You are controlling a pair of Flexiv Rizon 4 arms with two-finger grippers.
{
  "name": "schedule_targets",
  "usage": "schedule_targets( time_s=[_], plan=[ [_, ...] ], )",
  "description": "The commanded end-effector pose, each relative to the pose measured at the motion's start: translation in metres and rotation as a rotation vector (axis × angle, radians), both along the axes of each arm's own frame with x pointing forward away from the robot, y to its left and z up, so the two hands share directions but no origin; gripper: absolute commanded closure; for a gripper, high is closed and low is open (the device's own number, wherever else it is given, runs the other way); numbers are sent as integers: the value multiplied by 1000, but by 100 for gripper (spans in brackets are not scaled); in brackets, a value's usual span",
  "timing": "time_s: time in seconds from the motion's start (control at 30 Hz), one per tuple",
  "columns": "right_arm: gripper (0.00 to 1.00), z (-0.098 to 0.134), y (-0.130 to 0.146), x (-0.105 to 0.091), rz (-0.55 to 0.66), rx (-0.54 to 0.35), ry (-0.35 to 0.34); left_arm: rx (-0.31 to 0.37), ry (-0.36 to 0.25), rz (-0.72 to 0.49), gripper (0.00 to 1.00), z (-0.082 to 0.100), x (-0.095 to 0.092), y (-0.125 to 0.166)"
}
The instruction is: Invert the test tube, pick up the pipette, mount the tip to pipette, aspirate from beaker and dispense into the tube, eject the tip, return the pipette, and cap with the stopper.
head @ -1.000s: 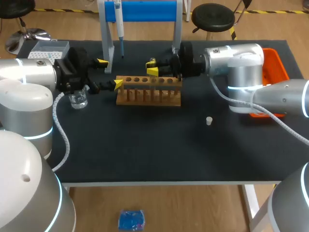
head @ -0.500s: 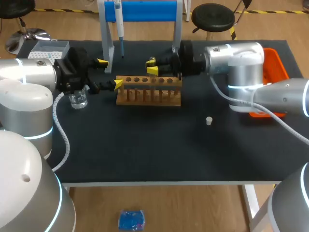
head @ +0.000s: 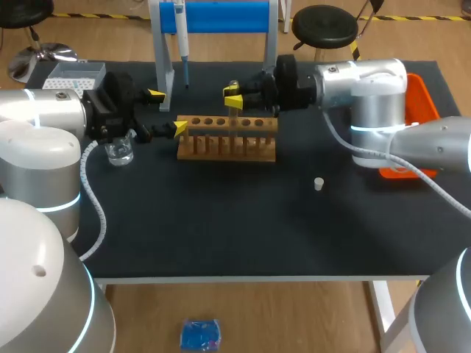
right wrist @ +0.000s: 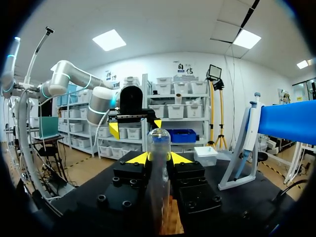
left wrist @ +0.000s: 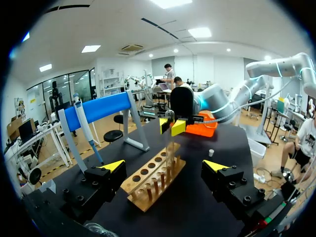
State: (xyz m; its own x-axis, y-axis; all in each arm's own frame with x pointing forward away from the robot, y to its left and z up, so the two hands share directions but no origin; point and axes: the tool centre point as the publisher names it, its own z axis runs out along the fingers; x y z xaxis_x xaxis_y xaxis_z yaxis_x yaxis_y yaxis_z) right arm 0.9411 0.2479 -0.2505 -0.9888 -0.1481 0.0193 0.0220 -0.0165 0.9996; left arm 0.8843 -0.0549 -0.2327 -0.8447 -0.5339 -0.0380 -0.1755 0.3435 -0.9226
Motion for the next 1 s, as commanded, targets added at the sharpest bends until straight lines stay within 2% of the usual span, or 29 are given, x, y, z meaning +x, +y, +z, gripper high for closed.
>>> schedule_targets(
  time_s=[0.03,1.0],
  plan=[
    [100,5,-2,-5,-9,-2,2,3,3,-2,0,0,1,0],
    [100,33,-3,-2,-21,5,-48,3,3,-2,0,0,1,0]
  ],
)
